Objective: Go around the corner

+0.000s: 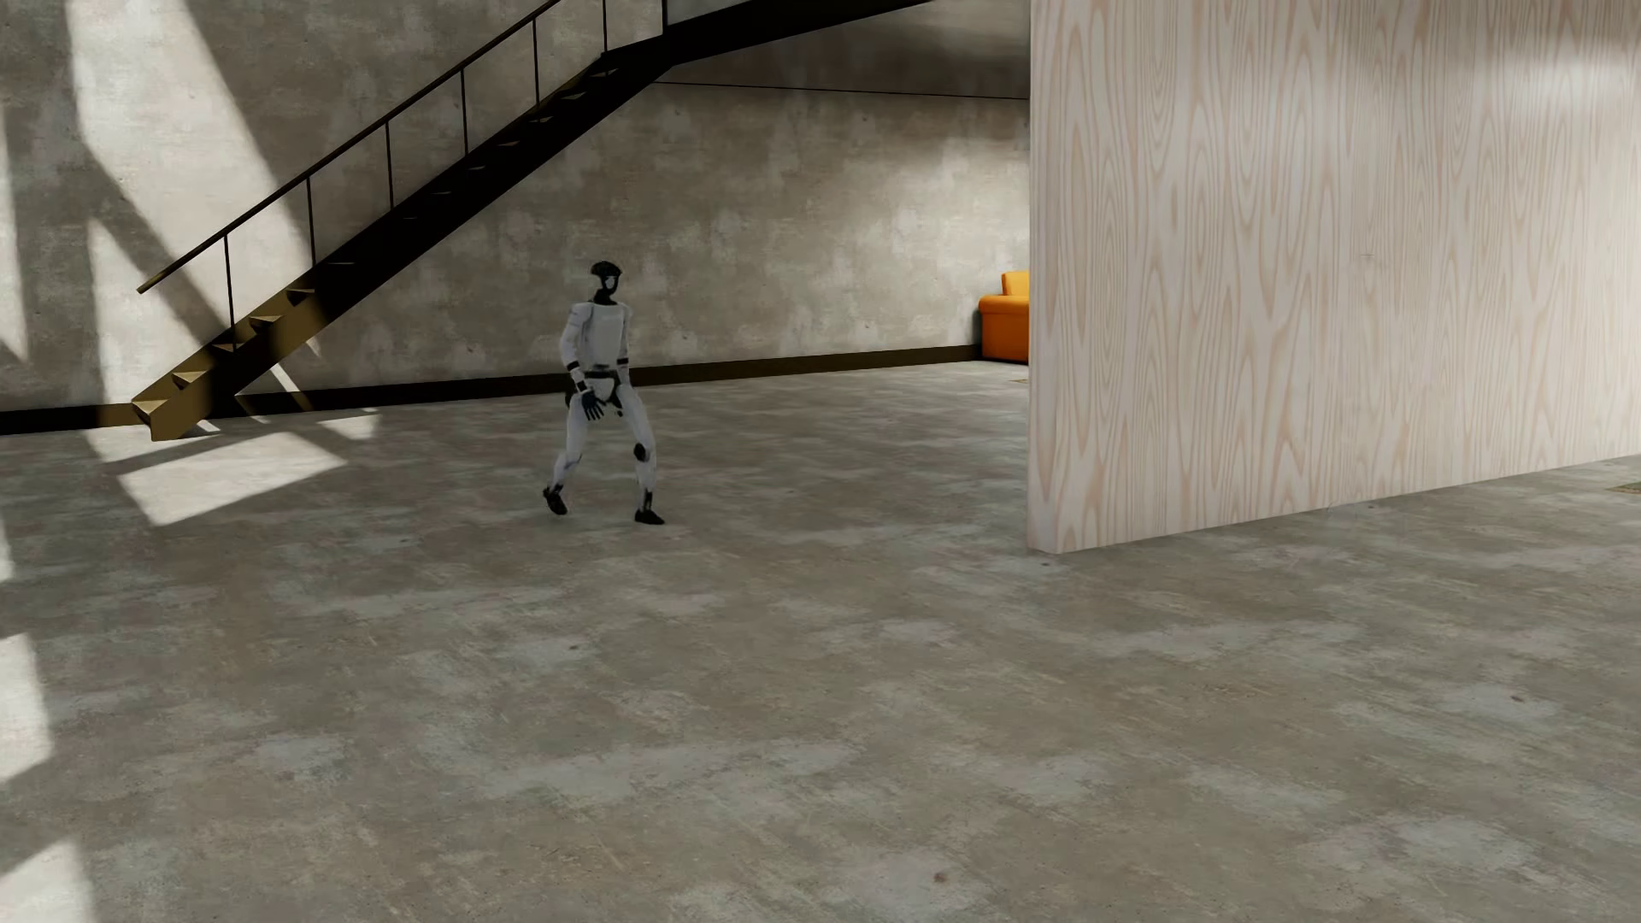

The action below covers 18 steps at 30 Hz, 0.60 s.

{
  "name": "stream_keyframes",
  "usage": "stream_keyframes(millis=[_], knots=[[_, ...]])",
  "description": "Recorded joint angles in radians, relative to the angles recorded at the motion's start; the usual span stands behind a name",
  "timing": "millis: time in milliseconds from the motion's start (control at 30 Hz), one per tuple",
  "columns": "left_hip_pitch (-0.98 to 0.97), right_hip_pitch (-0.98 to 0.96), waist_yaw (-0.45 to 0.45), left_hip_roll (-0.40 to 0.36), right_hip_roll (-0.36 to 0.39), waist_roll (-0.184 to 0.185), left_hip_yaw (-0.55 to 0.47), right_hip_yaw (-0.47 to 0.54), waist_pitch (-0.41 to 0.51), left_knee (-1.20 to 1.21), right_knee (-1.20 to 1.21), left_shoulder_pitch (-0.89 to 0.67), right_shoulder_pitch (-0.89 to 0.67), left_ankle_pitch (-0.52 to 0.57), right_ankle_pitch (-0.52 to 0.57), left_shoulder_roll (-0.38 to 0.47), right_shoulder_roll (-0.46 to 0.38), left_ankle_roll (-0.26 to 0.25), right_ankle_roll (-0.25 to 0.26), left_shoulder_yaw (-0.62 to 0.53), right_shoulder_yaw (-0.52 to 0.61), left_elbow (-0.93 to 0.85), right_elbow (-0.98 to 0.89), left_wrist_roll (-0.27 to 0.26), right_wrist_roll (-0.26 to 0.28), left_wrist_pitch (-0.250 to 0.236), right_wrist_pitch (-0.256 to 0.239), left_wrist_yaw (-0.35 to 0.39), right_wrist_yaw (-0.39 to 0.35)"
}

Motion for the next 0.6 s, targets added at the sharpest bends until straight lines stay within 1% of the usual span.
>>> stream_keyframes(millis=[33, 67, 100, 133, 167, 200, 233, 267, 300, 333, 367, 400, 433, 467, 500, 533, 567, 600], knots=[[0.030, -0.015, -0.005, -0.029, -0.032, -0.022, 0.000, 0.000, 0.002, 0.056, 0.094, -0.005, 0.010, -0.031, 0.150, 0.001, 0.008, 0.000, 0.000, -0.017, 0.020, 0.021, 0.053, 0.000, 0.000, 0.000, 0.000, 0.000, 0.000], [0.071, -0.071, -0.025, -0.046, -0.036, -0.013, 0.000, 0.000, 0.000, 0.085, 0.243, -0.014, 0.033, -0.074, 0.326, -0.001, 0.013, 0.000, 0.000, -0.023, 0.035, 0.030, 0.092, 0.000, 0.000, 0.000, 0.000, 0.000, 0.000], [0.127, -0.170, -0.057, -0.067, -0.036, 0.002, 0.000, 0.000, 0.000, 0.077, 0.447, -0.022, 0.045, -0.108, 0.449, -0.011, 0.014, 0.000, 0.000, -0.015, 0.041, 0.020, 0.140, 0.000, 0.000, 0.000, 0.000, 0.000, 0.000], [0.196, -0.279, -0.079, -0.084, -0.041, 0.003, 0.000, 0.000, 0.017, 0.069, 0.668, -0.028, 0.064, -0.141, 0.474, -0.007, 0.003, 0.000, 0.000, -0.015, 0.057, -0.014, 0.136, 0.000, 0.000, 0.000, 0.000, 0.000, 0.000], [0.276, -0.382, -0.134, -0.107, -0.040, 0.017, 0.000, 0.000, 0.028, 0.037, 0.818, -0.040, 0.088, -0.167, 0.443, -0.013, 0.003, 0.000, 0.000, -0.010, 0.037, -0.046, 0.145, 0.000, 0.000, 0.000, 0.000, 0.000, 0.000], [0.361, -0.491, -0.195, -0.106, -0.025, 0.034, 0.000, 0.000, 0.026, -0.008, 0.878, -0.049, 0.117, -0.180, 0.423, -0.012, 0.009, 0.000, 0.000, -0.013, 0.008, -0.081, 0.142, 0.000, 0.000, 0.000, 0.000, 0.000, 0.000], [0.449, -0.596, -0.236, -0.105, -0.012, 0.056, 0.000, 0.000, 0.038, -0.077, 0.837, -0.073, 0.124, -0.179, 0.416, -0.010, 0.002, 0.000, 0.000, 0.000, 0.029, -0.116, 0.147, 0.000, 0.000, 0.000, 0.000, 0.000, 0.000], [0.546, -0.673, -0.304, -0.106, 0.002, 0.064, 0.000, 0.000, 0.046, -0.148, 0.711, -0.072, 0.127, -0.159, 0.457, -0.007, 0.000, 0.000, 0.000, 0.024, 0.044, -0.157, 0.165, 0.000, 0.000, 0.000, 0.000, 0.000, 0.000], [0.637, -0.745, -0.340, -0.099, 0.010, 0.076, 0.000, 0.000, 0.043, -0.210, 0.538, -0.073, 0.151, -0.166, 0.531, -0.001, -0.005, 0.000, 0.000, 0.048, 0.028, -0.198, 0.154, 0.000, 0.000, 0.000, 0.000, 0.000, 0.000], [0.725, -0.786, -0.397, -0.093, 0.002, 0.087, 0.000, 0.000, 0.043, -0.269, 0.337, -0.087, 0.168, -0.180, 0.581, 0.008, -0.011, 0.000, 0.000, 0.030, 0.024, -0.231, 0.144, 0.000, 0.000, 0.000, 0.000, 0.000, 0.000], [0.795, -0.832, -0.433, -0.086, -0.003, 0.091, 0.000, 0.000, 0.033, -0.306, 0.167, -0.101, 0.173, -0.204, 0.528, 0.021, -0.011, 0.000, 0.000, 0.039, 0.021, -0.267, 0.140, 0.000, 0.000, 0.000, 0.000, 0.000, 0.000], [0.852, -0.869, -0.454, -0.091, -0.012, 0.087, 0.000, 0.000, 0.023, -0.326, 0.041, -0.121, 0.180, -0.231, 0.347, 0.030, -0.013, 0.000, 0.000, 0.047, 0.013, -0.294, 0.134, 0.000, 0.000, 0.000, 0.000, 0.000, 0.000], [0.916, -0.894, -0.482, -0.072, -0.018, 0.096, 0.000, 0.000, 0.022, -0.328, 0.001, -0.137, 0.189, -0.255, 0.157, 0.039, -0.019, 0.000, 0.000, 0.041, 0.022, -0.303, 0.128, 0.000, 0.000, 0.000, 0.000, 0.000, 0.000], [0.926, -0.903, -0.503, -0.074, -0.050, 0.101, 0.000, 0.000, 0.019, -0.317, 0.042, -0.162, 0.186, -0.251, 0.152, 0.038, -0.015, 0.000, 0.000, 0.053, 0.004, -0.307, 0.130, 0.000, 0.000, 0.000, 0.000, 0.000, 0.000], [0.982, -0.938, -0.534, -0.055, -0.026, 0.104, 0.000, 0.000, 0.025, -0.288, 0.037, -0.155, 0.198, -0.231, 0.326, 0.034, -0.017, 0.000, 0.000, 0.064, 0.015, -0.289, 0.138, 0.000, 0.000, 0.000, 0.000, 0.000, 0.000], [0.966, -0.979, -0.557, -0.034, -0.026, 0.114, 0.000, 0.000, 0.014, -0.226, 0.124, -0.145, 0.193, -0.147, 0.524, 0.027, -0.010, 0.000, 0.000, 0.089, 0.013, -0.275, 0.146, 0.000, 0.000, 0.000, 0.000, 0.000, 0.000], [0.945, -0.981, -0.536, 0.007, 0.015, 0.149, 0.000, 0.000, 0.003, -0.118, 0.203, -0.133, 0.196, 0.008, 0.614, 0.005, -0.007, 0.000, 0.000, 0.094, 0.015, -0.237, 0.172, 0.000, 0.000, 0.000, 0.000, 0.000, 0.000], [0.890, -0.943, -0.494, 0.012, 0.052, 0.151, 0.000, 0.000, -0.007, 0.052, 0.249, -0.111, 0.185, 0.169, 0.609, 0.001, -0.004, 0.000, 0.000, 0.084, 0.040, -0.197, 0.192, 0.000, 0.000, 0.000, 0.000, 0.000, 0.000]])
